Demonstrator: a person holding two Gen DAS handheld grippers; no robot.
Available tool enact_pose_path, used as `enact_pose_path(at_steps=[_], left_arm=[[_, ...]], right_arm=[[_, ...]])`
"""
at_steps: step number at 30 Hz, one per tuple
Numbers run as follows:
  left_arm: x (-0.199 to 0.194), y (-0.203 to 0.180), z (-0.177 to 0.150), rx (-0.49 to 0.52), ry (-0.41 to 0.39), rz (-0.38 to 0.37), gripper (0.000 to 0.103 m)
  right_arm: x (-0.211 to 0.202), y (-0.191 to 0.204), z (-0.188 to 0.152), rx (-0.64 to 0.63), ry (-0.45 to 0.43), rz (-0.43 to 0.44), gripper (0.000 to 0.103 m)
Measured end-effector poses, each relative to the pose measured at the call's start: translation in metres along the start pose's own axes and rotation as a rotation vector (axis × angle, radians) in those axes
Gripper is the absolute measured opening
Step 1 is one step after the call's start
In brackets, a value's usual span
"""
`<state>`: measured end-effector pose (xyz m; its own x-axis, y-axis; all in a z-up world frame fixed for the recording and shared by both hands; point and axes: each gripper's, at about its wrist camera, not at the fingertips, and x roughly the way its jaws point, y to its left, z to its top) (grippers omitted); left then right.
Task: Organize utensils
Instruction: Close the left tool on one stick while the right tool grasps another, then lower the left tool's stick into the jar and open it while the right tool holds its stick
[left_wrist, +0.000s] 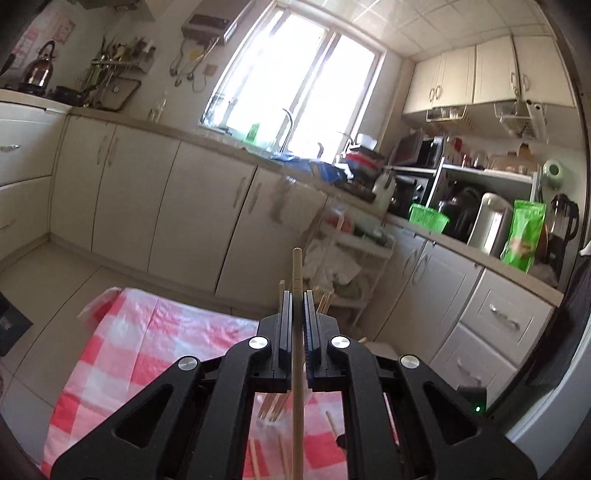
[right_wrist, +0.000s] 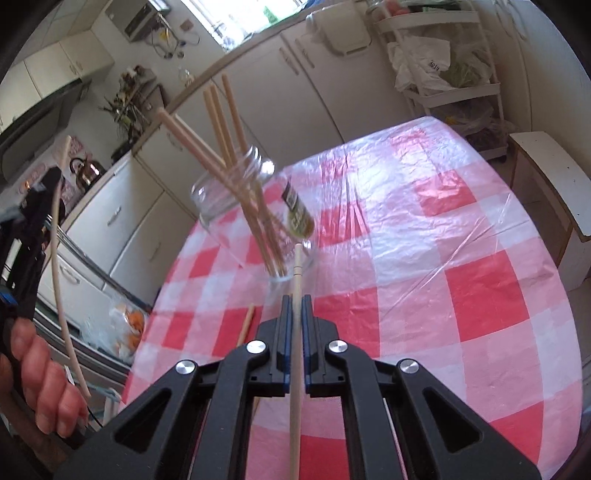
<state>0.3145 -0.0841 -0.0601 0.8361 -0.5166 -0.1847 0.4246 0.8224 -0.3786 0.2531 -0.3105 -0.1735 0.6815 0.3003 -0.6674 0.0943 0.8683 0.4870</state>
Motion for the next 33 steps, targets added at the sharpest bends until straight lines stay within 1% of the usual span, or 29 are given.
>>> enact_pose_path(at_steps=[3, 6, 8, 11, 15, 19, 23, 27, 31, 33], left_arm=[[0.006, -0.013, 0.014, 0.011, -0.087, -0.002, 0.005], [0.011, -0.026, 0.025, 0.013, -0.148, -0.001, 0.005], [0.018, -0.033, 0.029, 0.003, -0.172, -0.008, 0.005], [0.032, -0.032, 0.037, -0.024, -0.206, -0.005, 0.005], [0.056, -0.025, 0.041, -0.049, -0.226, 0.001, 0.005], [0.077, -0.022, 0.037, -0.023, -0.253, 0.04, 0.005], [0.097, -0.016, 0.029, -0.007, -0.253, 0.073, 0.005], [0.109, -0.013, 0.026, -0.01, -0.262, 0.087, 0.005], [0.118, -0.016, 0.028, 0.009, -0.292, 0.093, 0.005], [0.123, -0.019, 0.027, 0.023, -0.292, 0.091, 0.005]], right_arm=[[-0.01, 0.002, 0.003, 0.015, -0.058, 0.02, 0.006], [-0.018, 0.0, 0.009, 0.033, -0.118, 0.032, 0.006], [-0.022, -0.001, 0.011, 0.034, -0.141, 0.033, 0.006], [-0.025, 0.0, 0.013, 0.034, -0.164, 0.034, 0.006], [-0.026, -0.002, 0.012, 0.045, -0.169, 0.038, 0.006], [-0.025, -0.003, 0.012, 0.057, -0.17, 0.044, 0.006], [-0.022, -0.003, 0.012, 0.061, -0.165, 0.05, 0.006], [-0.02, -0.002, 0.01, 0.062, -0.16, 0.053, 0.006], [-0.02, -0.003, 0.01, 0.067, -0.16, 0.047, 0.006], [-0.02, -0.003, 0.01, 0.071, -0.162, 0.048, 0.006]])
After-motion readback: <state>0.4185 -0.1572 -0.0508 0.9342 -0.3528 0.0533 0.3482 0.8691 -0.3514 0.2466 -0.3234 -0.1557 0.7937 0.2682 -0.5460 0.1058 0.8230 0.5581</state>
